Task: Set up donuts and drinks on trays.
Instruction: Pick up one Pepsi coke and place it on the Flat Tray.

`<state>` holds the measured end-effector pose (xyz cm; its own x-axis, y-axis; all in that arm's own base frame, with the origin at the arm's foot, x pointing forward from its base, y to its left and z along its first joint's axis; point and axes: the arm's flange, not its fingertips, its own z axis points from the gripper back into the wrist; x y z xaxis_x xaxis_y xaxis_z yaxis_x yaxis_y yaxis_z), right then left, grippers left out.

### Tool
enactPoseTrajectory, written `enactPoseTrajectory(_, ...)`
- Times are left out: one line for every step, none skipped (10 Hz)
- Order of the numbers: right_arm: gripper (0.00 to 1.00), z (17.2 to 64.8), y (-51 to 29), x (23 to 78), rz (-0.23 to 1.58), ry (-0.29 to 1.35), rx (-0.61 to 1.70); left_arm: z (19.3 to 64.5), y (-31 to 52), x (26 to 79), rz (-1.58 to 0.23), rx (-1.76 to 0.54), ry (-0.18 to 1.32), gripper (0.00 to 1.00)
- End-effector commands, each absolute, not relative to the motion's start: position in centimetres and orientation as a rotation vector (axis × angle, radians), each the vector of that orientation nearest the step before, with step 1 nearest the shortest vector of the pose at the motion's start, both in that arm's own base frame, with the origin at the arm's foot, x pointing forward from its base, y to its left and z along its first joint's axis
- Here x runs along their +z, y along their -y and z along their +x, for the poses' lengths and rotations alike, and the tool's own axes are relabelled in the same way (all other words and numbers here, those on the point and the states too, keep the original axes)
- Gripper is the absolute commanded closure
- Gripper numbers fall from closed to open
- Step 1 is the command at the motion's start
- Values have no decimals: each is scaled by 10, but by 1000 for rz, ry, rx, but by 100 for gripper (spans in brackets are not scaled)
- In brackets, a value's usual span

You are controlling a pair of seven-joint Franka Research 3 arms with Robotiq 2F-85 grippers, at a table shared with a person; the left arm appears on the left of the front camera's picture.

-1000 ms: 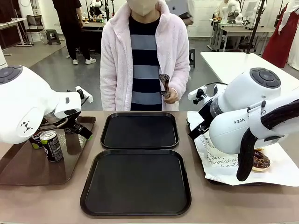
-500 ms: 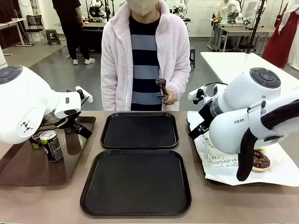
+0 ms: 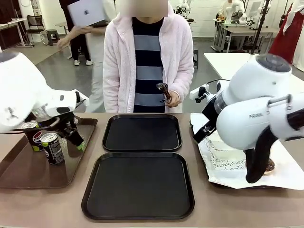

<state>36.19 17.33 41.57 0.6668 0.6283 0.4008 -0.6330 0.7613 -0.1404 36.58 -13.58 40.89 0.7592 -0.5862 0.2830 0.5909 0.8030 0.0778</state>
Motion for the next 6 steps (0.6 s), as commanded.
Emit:
enactPoseTrajectory(0,260,-131,428,-59,368,713,296,96,444,-54,-683,229,0)
enactPoseTrajectory(0,234,-119,430,-100,345,719,280,86,449,-57,-686,207,0)
enactPoseTrajectory(0,213,-109,428,-124,312,737,268,78,453,-50,-690,195,0)
enactPoseTrajectory(0,202,-100,423,-107,302,742,252,73,451,-53,-670,217,0)
enactPoseTrajectory(0,210,-99,424,-48,409,738,253,76,449,-2,-666,334,0)
enactPoseTrajectory(0,283,-144,493,-87,295,730,296,93,487,-45,-676,186,0)
